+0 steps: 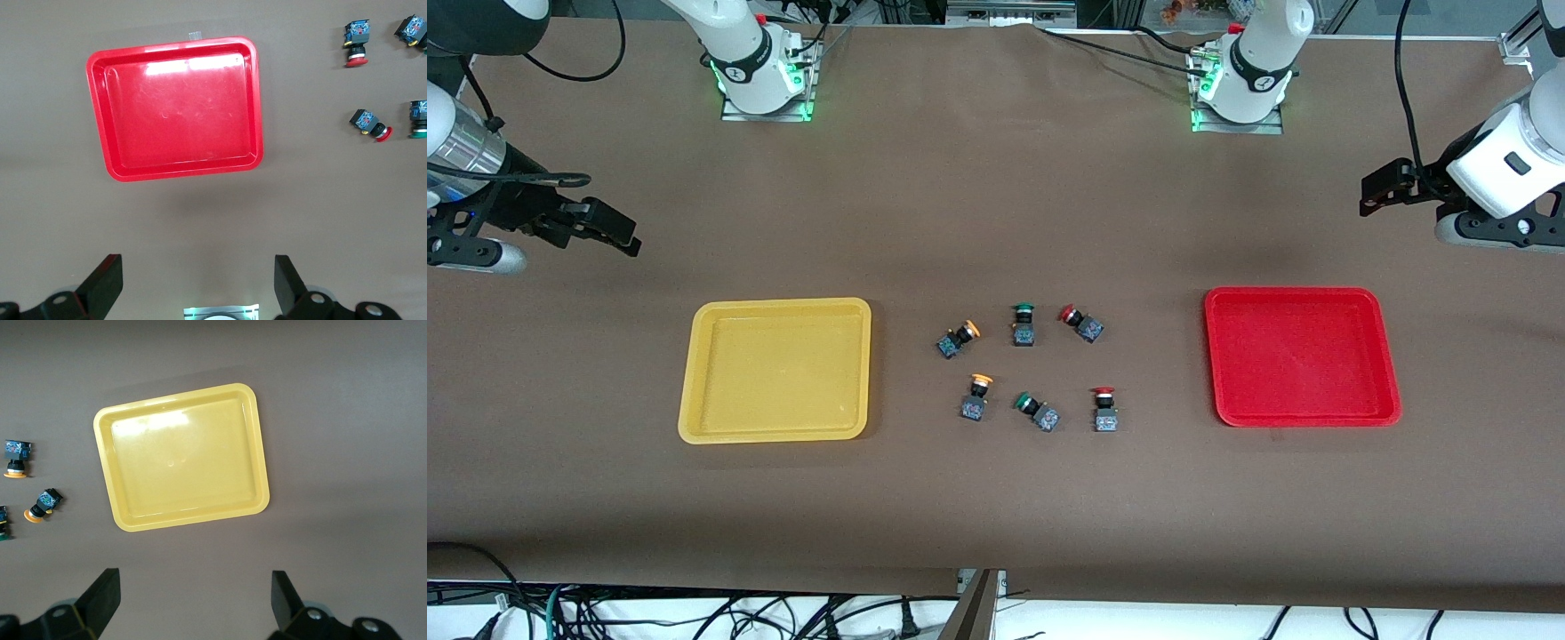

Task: Place red and yellow buttons in trays
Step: 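Move the left gripper toward a red-capped button beside the red tray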

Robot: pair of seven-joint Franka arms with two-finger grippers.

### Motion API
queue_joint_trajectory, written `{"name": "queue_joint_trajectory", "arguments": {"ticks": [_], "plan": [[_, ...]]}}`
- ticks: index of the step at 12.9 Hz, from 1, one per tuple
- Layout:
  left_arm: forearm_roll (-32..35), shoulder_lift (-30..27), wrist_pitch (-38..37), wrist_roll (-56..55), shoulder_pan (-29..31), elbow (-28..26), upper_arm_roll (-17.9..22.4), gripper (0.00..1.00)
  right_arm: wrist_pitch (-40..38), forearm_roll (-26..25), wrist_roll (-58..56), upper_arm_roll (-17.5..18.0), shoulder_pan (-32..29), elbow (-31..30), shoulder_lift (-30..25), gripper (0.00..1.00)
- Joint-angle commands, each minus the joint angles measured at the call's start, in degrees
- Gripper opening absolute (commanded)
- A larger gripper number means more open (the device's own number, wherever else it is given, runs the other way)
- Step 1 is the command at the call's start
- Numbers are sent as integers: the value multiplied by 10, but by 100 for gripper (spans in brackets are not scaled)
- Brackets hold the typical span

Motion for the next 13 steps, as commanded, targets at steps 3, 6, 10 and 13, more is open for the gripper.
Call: {"name": "queue_joint_trajectory", "arguments": {"ticks": [3,6,10,13], "plan": [[-5,4,-8,10,-2,14,1,100,-3,9,3,1,-1,8,0,100],[-3,19,-8,7,-3,24,1,100,-3,9,3,1,-2,8,0,100],[0,42,-31,8,-14,30,1,100,-3,9,3,1,-2,7,0,100],[0,84,-46,1,-44,30,1,100,-3,8,2,0,-3,7,0,100]]}}
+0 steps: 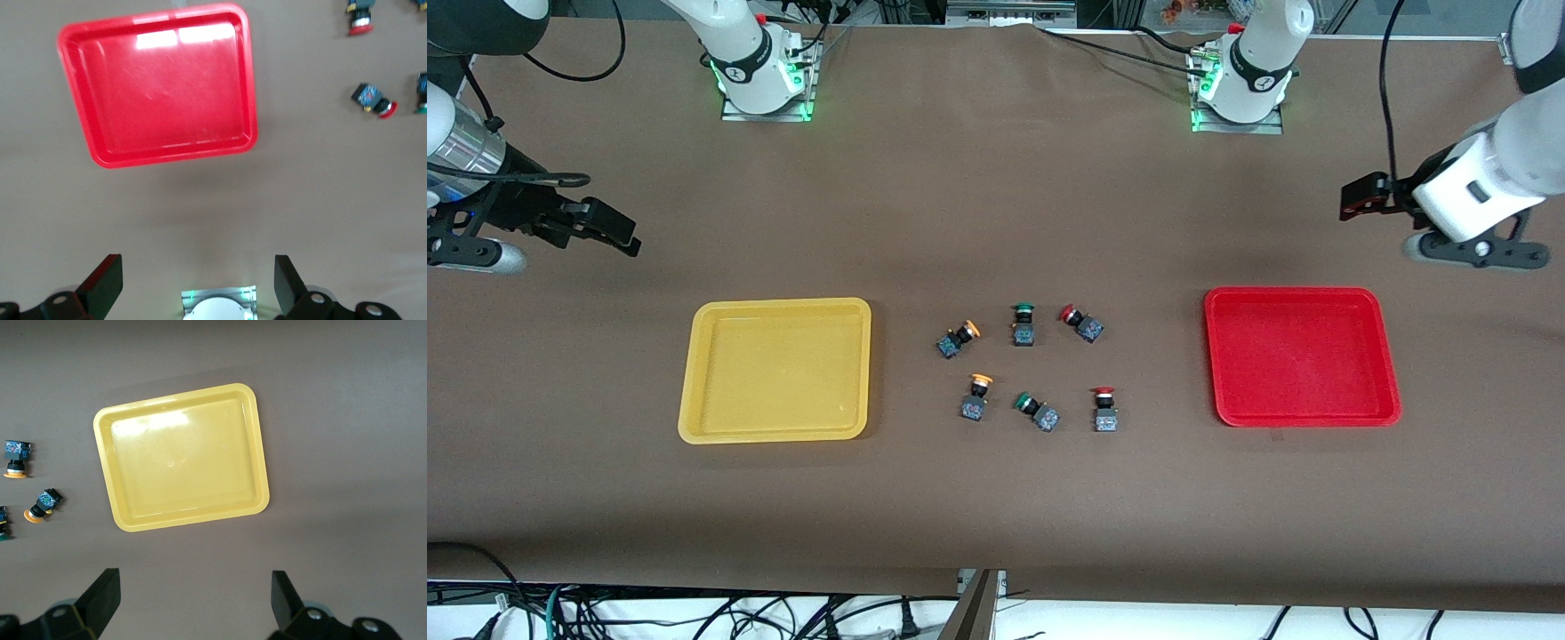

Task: Place red and yellow buttons in trays
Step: 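Move the left gripper toward a red-capped button beside the red tray, then grasp the red button with the left gripper while the right gripper reaches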

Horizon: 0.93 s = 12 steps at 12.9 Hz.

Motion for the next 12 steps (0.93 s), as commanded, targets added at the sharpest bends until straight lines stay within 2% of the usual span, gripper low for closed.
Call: {"name": "queue_joint_trajectory", "arguments": {"ticks": [1,5,8,12], "plan": [[0,59,-6,-2,-37,25,1,100,-3,8,1,0,-3,8,0,100],[-8,157,177,-34,-83,25,0,100,-2,0,0,0,-2,12,6,100],[0,225,338,-46,-139,25,0,100,6,8,0,-2,-4,34,27,100],[0,320,523,-35,-156,25,-1,100,7,6,-4,1,-2,35,70,100]]}}
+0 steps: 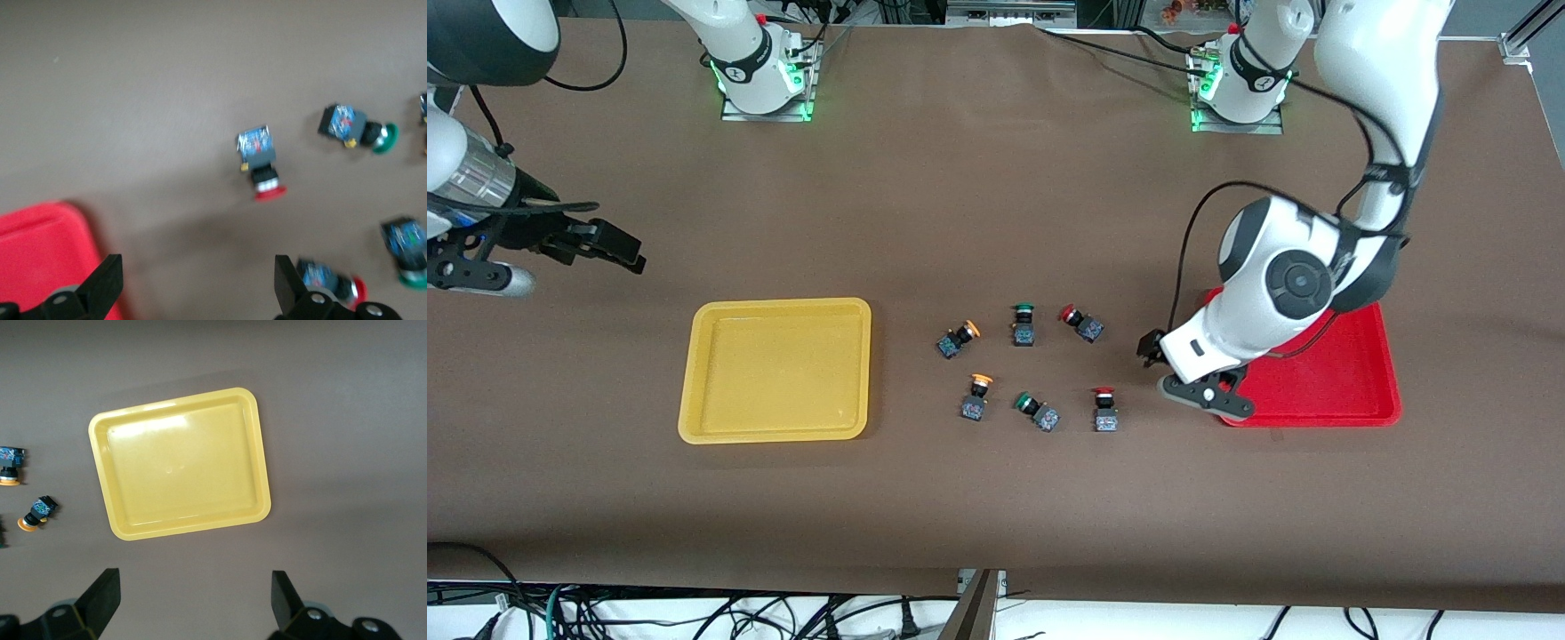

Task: Place red and yellow buttons in trays
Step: 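Grasp the red button with the left gripper while the right gripper reaches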

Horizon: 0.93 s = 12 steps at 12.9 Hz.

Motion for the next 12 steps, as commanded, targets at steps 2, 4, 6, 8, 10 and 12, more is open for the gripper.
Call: {"name": "queue_joint_trajectory", "arguments": {"ticks": [2,4,6,8,10,12], "plan": [[0,92,142,3,-28,22,3,100,-4,-1,-5,2,8,19,56,100],[0,130,223,1,-44,21,3,100,2,-12,1,2,35,18,72,100],[0,138,238,-2,-48,20,4,100,-3,-2,-24,4,40,21,127,100],[1,148,239,-2,-53,22,4,100,11,11,-11,10,64,21,139,100],[-1,153,239,-3,-62,22,6,100,37,43,61,11,70,22,160,100],[-1,158,240,-4,-62,22,6,100,88,74,146,12,94,22,189,100]]}}
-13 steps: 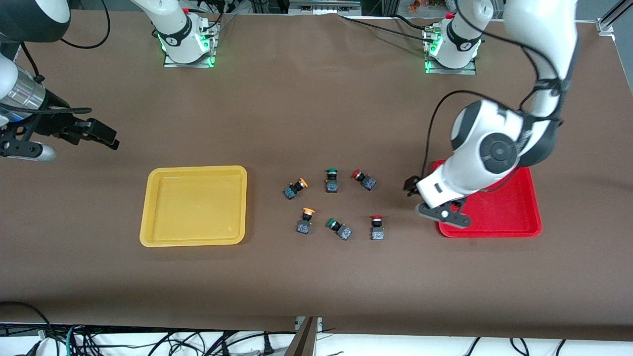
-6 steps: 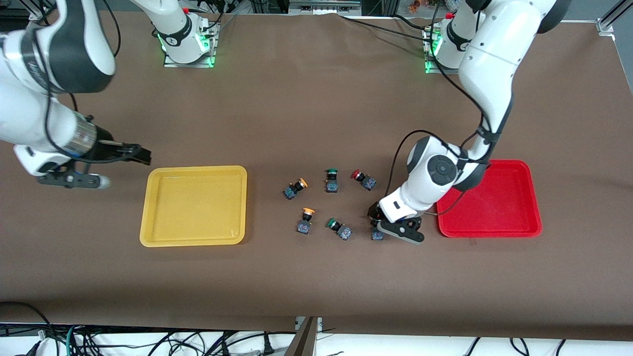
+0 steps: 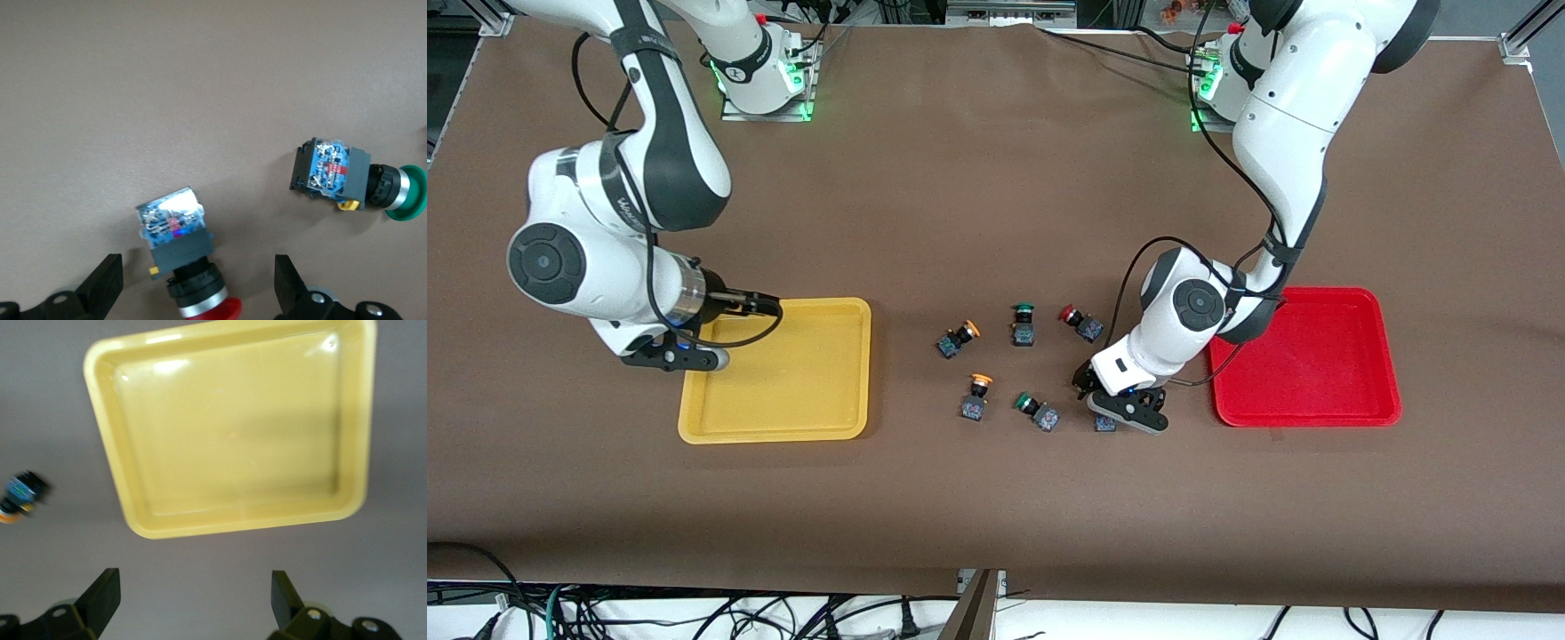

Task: Place red and yellow buttons in trays
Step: 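Lift the red button with the left gripper while the right grasps orange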

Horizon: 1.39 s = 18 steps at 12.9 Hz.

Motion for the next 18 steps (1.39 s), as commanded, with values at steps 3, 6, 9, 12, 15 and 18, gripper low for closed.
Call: {"name": "queue_joint_trajectory", "arguments": {"ticks": [3,6,9,12,15,18], "plan": [[10,15,-3,1,-6,19,8,54,141,58,239,1,82,18,95,100],[29,13,-3,4,-7,20,8,0,237,98,393,1,150,18,149,100],[48,1,-14,1,-2,11,8,0,307,96,482,1,198,17,187,100],[48,-54,-162,1,4,13,9,0,340,93,497,0,220,16,208,100],[53,-106,-324,37,9,15,38,0,359,92,497,0,222,16,223,95],[92,-145,-445,134,24,15,74,0,369,89,495,-1,225,16,234,83]]}}
